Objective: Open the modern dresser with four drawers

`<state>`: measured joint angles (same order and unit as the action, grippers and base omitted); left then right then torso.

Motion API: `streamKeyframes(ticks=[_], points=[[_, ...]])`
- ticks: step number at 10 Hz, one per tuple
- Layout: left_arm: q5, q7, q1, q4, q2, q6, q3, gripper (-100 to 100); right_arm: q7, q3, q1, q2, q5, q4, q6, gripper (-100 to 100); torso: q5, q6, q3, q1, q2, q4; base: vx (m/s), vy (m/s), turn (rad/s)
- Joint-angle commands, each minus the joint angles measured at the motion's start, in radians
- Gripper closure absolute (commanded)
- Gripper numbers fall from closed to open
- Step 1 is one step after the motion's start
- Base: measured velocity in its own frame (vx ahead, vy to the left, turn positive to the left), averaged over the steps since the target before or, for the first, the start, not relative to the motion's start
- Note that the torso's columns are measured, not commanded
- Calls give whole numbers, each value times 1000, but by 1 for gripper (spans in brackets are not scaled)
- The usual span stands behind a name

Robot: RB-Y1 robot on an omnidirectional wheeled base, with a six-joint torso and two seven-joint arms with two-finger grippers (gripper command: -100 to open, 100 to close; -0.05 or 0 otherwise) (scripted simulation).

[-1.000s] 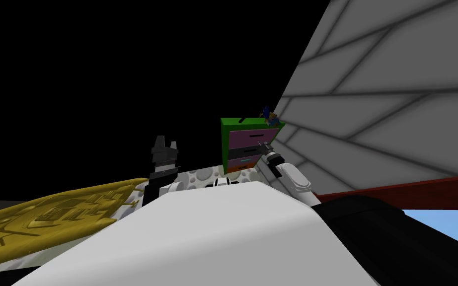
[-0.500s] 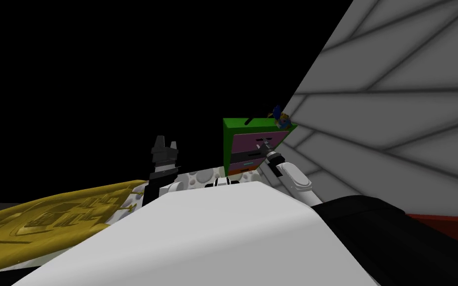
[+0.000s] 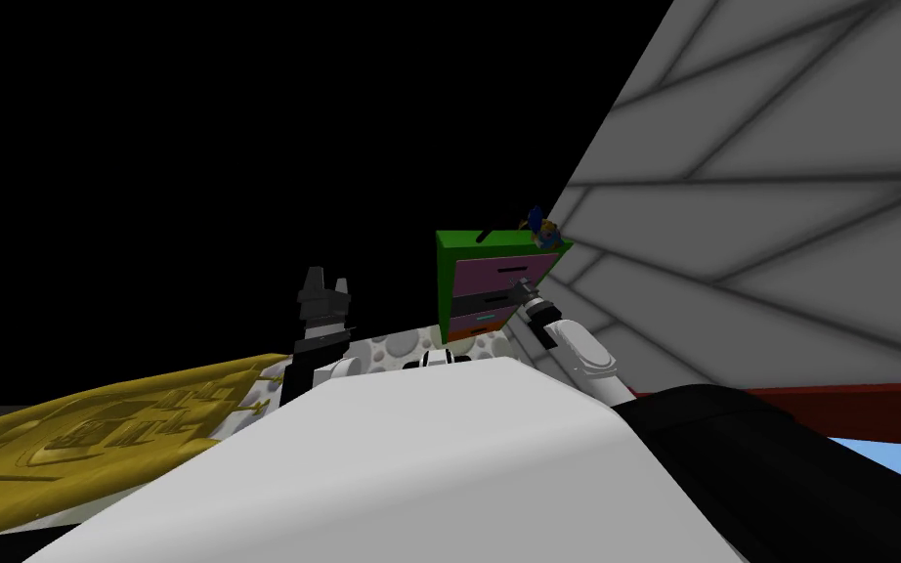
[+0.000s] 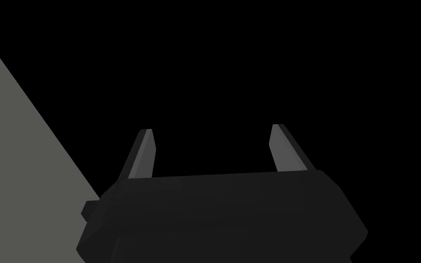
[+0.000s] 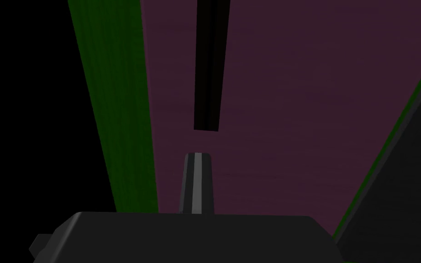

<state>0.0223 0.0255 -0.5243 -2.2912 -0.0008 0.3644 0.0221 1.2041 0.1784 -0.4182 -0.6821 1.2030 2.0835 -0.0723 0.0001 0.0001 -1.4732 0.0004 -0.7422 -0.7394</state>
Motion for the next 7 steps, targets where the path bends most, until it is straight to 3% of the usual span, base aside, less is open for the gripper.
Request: streamKeyframes(ticks=[1,2,6,7], points=[[0,0,0,0,0,0,0,0,-2,1,-4,-2,-2,6,-2,100,0,0,-3,-2,4,1,-81,-23,-12],[0,0,0,0,0,0,0,0,0,-2,0,1,1,-5,-1,-100,0,-1,-6,-1,10,3,59,-8,72],[0,0,-1,0,0,0,0,0,2,-5,5,3,2,-16,1,-100,0,0,-5,1,7,2,150,5,41],[0,0,-1,0,0,0,0,0,-15,12,3,-22,-11,-18,-2,-100,0,0,0,0,-1,0,122,38,-7]])
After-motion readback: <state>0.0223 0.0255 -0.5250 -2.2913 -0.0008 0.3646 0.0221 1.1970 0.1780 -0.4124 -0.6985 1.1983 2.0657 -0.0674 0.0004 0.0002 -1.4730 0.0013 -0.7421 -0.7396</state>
